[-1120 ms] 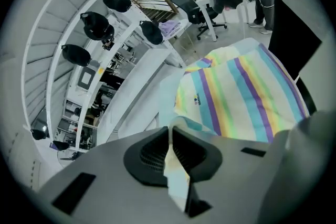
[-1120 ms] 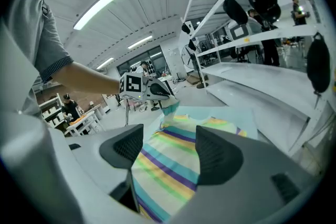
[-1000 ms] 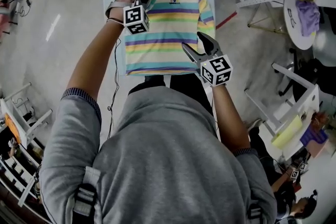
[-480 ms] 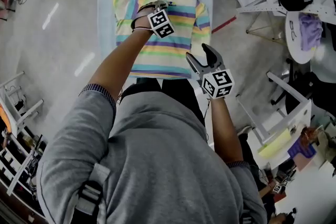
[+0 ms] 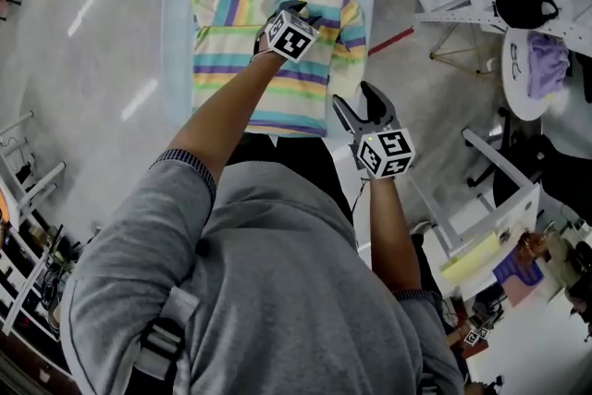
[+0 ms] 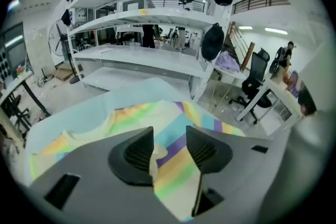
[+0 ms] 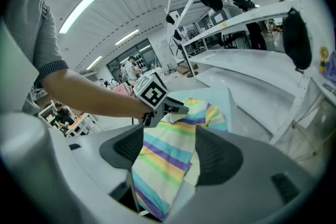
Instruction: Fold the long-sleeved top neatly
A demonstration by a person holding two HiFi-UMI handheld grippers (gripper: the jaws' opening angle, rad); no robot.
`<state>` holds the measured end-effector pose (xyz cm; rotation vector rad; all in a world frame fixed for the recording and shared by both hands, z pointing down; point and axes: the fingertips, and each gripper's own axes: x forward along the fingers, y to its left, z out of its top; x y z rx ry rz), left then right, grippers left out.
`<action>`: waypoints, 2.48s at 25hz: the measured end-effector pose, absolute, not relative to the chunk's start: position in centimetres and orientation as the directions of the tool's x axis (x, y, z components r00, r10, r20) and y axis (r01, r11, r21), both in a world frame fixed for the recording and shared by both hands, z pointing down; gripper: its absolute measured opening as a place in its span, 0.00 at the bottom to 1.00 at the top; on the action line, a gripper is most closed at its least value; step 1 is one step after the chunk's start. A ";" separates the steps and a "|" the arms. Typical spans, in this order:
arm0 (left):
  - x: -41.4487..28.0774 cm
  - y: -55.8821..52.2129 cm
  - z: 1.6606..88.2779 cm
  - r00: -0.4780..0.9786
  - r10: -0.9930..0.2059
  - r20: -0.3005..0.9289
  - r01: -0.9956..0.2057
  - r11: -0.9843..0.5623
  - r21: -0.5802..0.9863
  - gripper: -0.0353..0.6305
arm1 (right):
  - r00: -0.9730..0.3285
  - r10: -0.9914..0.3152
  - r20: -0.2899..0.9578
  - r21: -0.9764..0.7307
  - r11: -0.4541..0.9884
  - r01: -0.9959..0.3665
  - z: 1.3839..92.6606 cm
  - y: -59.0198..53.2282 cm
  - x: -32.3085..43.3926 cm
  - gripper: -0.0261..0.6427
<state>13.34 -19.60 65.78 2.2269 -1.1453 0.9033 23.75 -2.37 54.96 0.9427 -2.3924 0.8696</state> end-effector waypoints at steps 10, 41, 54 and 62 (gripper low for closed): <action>17.6 -16.6 61.7 0.658 -0.489 0.573 -0.704 -0.669 0.238 0.38 | -0.654 -0.477 0.587 -0.395 0.537 -0.746 55.9 -2.8 25.0 0.53; 20.4 -5.0 60.3 0.738 -0.372 0.563 -0.607 -0.731 0.314 0.47 | -0.199 -0.507 0.839 -0.272 -0.074 -0.959 73.8 0.9 29.5 0.40; 18.9 -7.0 59.6 0.708 -0.422 0.566 -0.652 -0.697 0.297 0.47 | -0.193 -0.514 0.836 -0.272 -0.083 -0.959 71.8 0.1 32.2 0.08; 18.6 -8.8 57.5 0.694 -0.465 0.550 -0.678 -0.679 0.283 0.47 | -0.157 -0.576 0.802 -0.216 -0.033 -0.976 66.9 -4.0 38.0 0.08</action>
